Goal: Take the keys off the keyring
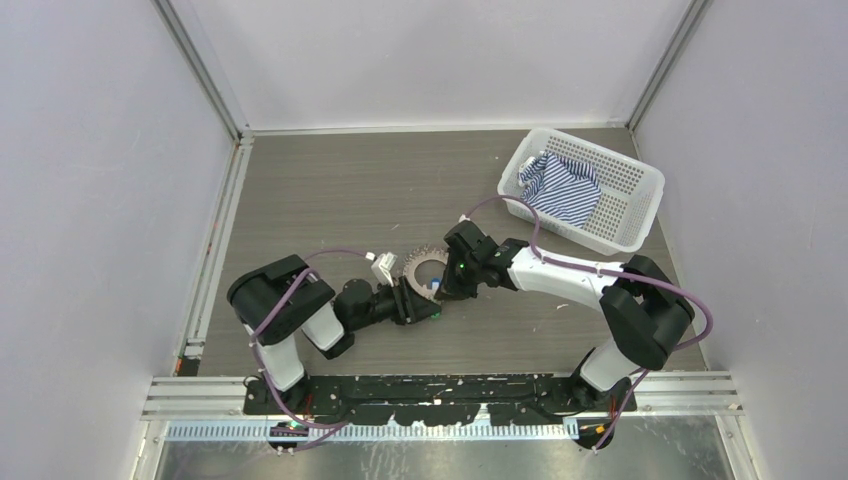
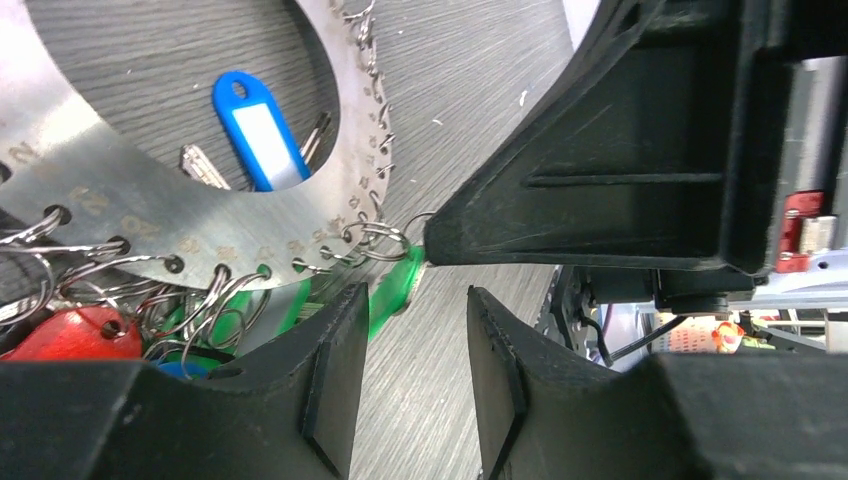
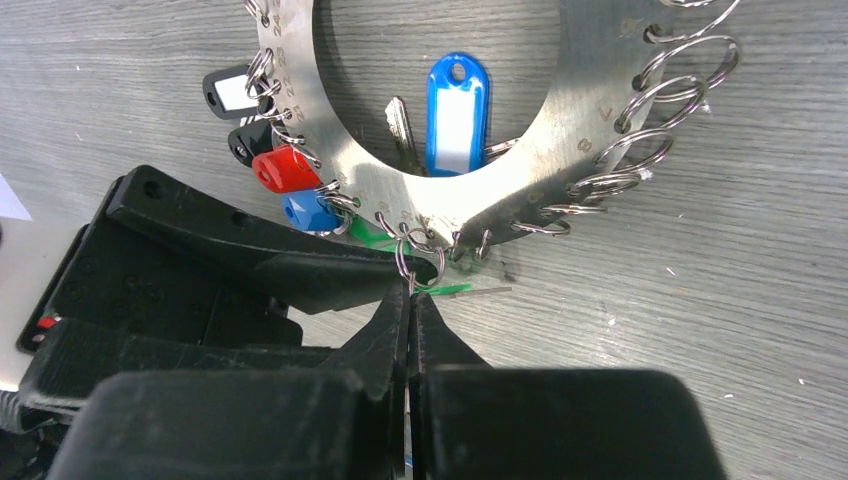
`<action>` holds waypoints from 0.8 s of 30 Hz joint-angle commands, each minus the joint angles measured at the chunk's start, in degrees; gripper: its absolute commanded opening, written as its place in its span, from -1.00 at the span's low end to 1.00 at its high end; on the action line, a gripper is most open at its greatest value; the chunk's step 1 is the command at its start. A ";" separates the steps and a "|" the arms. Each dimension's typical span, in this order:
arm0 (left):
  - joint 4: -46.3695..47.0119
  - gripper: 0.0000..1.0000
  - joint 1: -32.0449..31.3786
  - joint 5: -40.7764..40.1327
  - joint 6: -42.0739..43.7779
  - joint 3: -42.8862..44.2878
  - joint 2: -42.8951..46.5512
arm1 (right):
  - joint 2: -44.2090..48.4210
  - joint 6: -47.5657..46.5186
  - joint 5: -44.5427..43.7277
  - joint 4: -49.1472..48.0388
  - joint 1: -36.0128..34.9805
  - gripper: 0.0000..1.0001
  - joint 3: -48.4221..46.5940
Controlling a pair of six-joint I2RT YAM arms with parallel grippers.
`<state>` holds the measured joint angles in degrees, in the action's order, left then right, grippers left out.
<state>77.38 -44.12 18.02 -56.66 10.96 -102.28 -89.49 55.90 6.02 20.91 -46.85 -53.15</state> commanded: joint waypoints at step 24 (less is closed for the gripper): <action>4.62 -0.40 -4.29 -11.19 0.52 1.01 0.63 | 3.66 2.93 1.75 -1.19 0.33 -0.98 -1.29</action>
<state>78.24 -48.10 11.53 -56.42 11.81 -101.14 -89.30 57.60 7.03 21.47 -46.74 -53.89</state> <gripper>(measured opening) 0.304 0.020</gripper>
